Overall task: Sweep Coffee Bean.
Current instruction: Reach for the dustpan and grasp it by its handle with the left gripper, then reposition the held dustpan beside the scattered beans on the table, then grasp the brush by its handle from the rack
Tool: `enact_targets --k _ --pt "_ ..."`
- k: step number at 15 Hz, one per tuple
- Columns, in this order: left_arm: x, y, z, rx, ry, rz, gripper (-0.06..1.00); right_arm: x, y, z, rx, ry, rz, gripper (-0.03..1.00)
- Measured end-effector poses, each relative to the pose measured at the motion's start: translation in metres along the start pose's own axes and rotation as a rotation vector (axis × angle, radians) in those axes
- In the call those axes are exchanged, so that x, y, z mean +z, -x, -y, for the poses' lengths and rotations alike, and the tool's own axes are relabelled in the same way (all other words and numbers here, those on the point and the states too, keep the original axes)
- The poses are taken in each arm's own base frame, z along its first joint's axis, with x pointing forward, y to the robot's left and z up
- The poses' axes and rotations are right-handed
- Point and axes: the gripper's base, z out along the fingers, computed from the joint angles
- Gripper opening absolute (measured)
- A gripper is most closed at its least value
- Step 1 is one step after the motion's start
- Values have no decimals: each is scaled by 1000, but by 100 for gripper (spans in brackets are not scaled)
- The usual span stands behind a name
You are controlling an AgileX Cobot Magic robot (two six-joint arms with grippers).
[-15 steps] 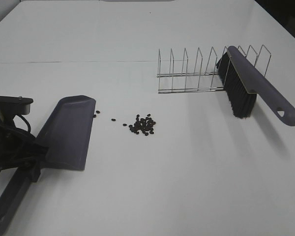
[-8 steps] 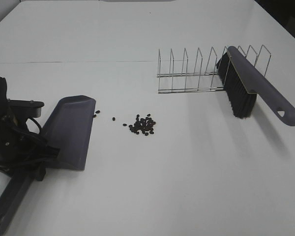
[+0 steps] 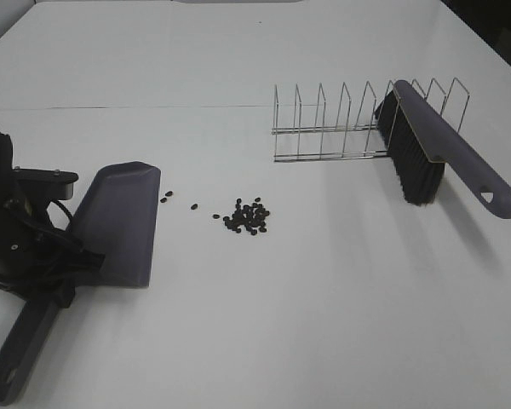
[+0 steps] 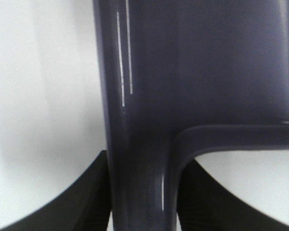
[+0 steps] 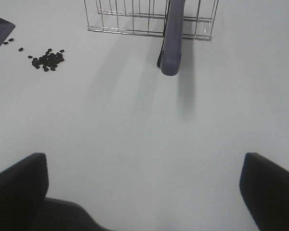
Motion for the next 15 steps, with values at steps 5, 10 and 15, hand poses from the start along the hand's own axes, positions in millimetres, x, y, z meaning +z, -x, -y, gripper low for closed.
enact_targets --k 5,10,15 --pt "0 3 -2 89 26 25 33 0 0 0 0 0 0 98" --pt "0 3 -2 97 26 28 33 0 0 0 0 0 0 98" --pt "0 3 -2 98 26 30 33 0 0 2 -10 -21 -2 98"
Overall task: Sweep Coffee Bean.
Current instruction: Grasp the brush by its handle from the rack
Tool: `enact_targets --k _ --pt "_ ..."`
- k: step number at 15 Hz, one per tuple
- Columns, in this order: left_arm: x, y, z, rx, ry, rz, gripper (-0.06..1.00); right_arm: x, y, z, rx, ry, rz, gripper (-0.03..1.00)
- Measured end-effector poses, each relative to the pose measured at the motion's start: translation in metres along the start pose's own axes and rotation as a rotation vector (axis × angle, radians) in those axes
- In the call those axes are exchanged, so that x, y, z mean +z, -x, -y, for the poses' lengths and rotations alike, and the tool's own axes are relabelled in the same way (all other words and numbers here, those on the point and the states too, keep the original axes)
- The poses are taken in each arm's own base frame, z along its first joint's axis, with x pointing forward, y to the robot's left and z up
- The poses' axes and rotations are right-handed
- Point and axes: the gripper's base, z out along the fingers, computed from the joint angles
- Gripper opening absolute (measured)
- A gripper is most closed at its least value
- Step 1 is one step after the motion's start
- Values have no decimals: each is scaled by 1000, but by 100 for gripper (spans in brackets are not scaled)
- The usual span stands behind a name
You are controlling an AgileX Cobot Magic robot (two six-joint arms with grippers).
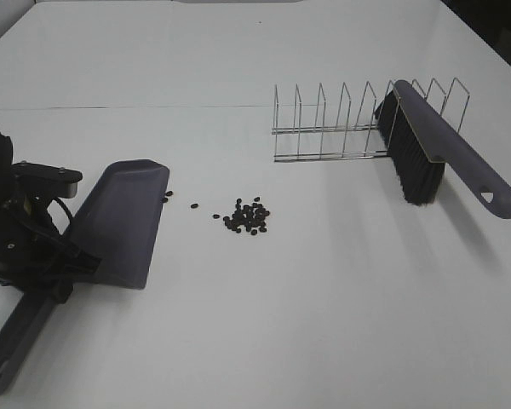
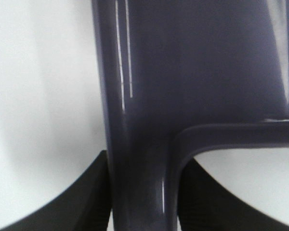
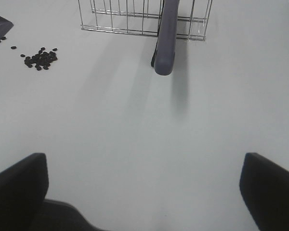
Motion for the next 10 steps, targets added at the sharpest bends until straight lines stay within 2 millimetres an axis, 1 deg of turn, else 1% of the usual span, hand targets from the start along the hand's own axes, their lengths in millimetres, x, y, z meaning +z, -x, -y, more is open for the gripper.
enact_targets --k 6,8,10 --pt "0 4 1 -9 -13 38 33 0 1 0 8 3 -1 98" --pt "0 4 1 -13 -16 40 33 -2 13 -1 18 15 -21 98" --pt "0 4 2 -18 -19 39 33 1 33 0 27 28 -84 98"
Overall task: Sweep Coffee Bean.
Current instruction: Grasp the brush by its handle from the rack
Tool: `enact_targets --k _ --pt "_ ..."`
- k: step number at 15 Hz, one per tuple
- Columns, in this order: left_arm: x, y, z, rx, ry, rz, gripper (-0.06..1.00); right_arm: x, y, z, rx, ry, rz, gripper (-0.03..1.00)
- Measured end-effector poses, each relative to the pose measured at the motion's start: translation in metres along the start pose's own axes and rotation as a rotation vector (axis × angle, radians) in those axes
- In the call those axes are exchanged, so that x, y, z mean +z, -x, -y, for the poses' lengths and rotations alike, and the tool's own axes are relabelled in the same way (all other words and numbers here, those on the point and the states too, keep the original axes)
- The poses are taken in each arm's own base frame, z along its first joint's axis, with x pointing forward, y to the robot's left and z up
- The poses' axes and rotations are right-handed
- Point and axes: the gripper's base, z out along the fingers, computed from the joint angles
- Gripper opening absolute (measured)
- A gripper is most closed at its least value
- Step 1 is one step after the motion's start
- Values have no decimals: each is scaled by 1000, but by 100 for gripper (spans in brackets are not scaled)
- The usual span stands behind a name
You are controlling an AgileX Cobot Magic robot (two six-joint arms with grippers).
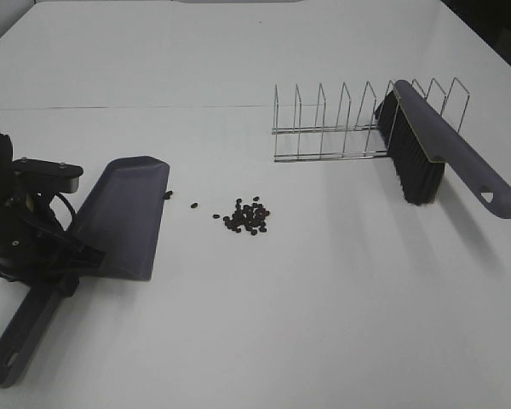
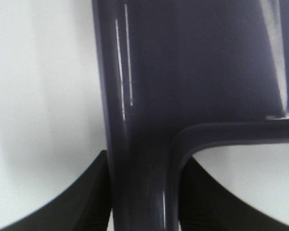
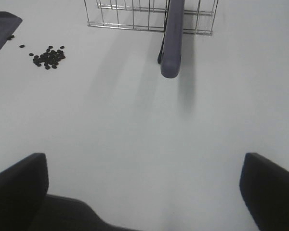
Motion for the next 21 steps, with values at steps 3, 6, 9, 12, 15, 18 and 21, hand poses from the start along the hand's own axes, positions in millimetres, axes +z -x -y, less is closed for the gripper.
enact_targets --k 3,6,9,12,15,18,21 --pt "0 0 0 -1 0 -1 33 17 28 1 25 27 -126 98" --pt "0 0 0 -3 -2 1 33 49 60 1 73 75 -288 98" --pt "0 0 0 -3 -2 1 33 104 103 5 113 100 -496 98" --pt "0 0 0 -3 -2 1 33 139 137 10 111 104 -559 98" --pt "0 0 0 -14 -2 1 33 190 178 16 94 111 -584 98" --pt "0 0 0 -19 -3 0 33 247 200 22 88 121 -650 98" --pt "0 0 0 -23 -4 0 33 295 202 27 65 123 -711 98"
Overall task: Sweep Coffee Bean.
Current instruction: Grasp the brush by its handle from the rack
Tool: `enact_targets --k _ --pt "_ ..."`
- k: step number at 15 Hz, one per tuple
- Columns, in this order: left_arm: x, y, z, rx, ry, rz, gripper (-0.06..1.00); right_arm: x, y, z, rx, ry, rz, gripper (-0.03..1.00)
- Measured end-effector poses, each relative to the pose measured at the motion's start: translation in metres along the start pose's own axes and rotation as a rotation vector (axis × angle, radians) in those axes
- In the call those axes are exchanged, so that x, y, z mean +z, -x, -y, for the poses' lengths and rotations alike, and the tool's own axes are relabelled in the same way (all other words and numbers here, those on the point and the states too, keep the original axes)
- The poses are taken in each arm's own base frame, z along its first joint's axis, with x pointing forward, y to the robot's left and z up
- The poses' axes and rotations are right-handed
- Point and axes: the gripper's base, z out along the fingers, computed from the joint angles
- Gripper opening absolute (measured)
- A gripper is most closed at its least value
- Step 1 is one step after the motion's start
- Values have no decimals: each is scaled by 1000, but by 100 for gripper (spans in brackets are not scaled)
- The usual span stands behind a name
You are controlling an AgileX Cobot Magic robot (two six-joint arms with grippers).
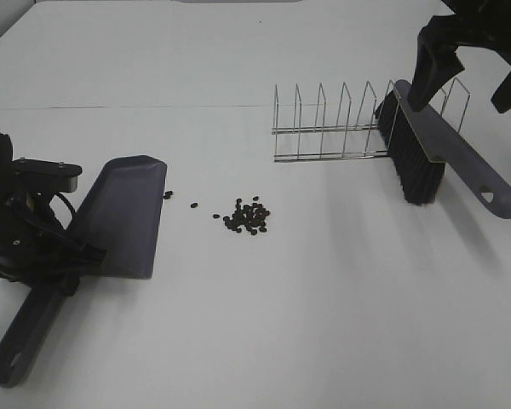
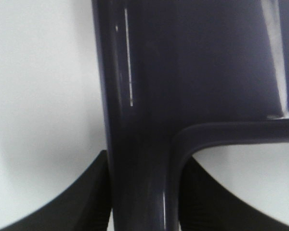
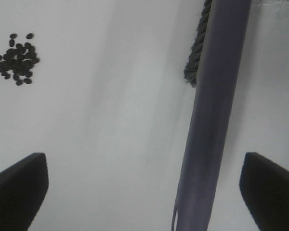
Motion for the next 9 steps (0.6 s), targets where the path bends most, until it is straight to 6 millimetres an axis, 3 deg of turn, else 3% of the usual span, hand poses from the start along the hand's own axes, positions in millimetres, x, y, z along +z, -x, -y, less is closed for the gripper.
enact_targets --k 4,7,9 --pt "0 0 0 -2 0 0 33 59 49 20 -21 -59 -81 98" --pt "0 0 0 -4 0 -2 33 68 74 34 -15 -80 -30 98" --pt "0 0 0 -5 0 -2 33 70 80 41 -4 -84 -14 97"
